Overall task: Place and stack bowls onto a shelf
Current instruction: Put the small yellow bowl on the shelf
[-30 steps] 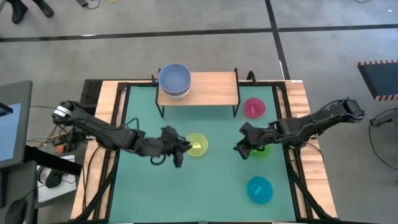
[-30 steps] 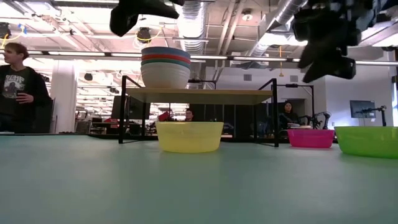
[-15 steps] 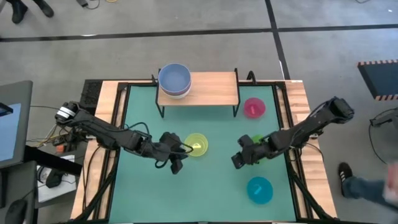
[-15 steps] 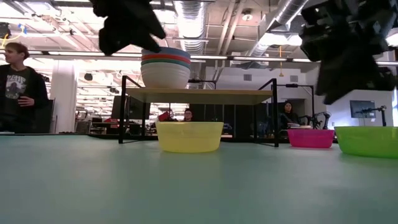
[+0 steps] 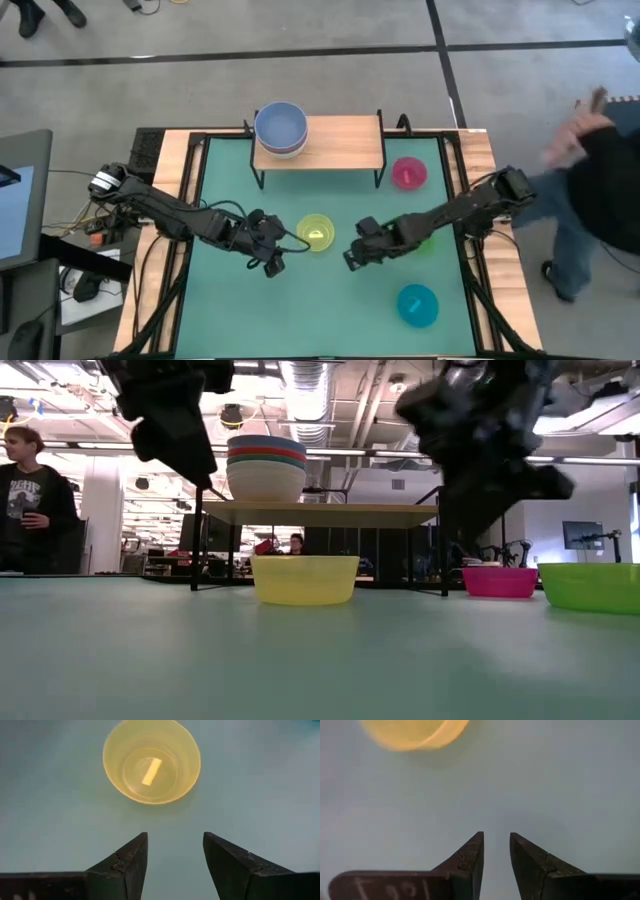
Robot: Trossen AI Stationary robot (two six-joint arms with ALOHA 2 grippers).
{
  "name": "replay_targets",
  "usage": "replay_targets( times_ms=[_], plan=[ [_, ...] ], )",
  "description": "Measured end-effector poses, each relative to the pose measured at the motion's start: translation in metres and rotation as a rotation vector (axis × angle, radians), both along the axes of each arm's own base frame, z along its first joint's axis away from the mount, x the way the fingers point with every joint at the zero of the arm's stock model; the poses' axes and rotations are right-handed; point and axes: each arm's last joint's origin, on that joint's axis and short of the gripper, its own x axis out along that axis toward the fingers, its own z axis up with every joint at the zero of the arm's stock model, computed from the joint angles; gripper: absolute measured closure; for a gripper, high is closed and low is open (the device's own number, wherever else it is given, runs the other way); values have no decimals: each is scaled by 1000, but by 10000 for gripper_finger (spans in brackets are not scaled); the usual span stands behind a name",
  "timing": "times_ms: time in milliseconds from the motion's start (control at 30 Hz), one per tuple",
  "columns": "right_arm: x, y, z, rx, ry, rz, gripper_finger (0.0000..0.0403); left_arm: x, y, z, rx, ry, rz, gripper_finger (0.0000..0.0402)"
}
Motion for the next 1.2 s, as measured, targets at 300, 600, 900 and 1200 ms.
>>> replay_targets(
  times_ms=[300,600,900,1200],
  plan=[
    [-24,-11,17,-56,259,40,250,-2,-2,-2,-82,52,-50,226],
    [29,-42,11,-87,-104,-42,200,-1,0,-1,-60,23,-8,226],
    [66,-69,-18,-91,-96,-127,209,-1,1,-2,-73,30,14,226],
    [75,-70,-23,-81,-107,-77,283,3,17,0,48,-16,135,226]
  ],
)
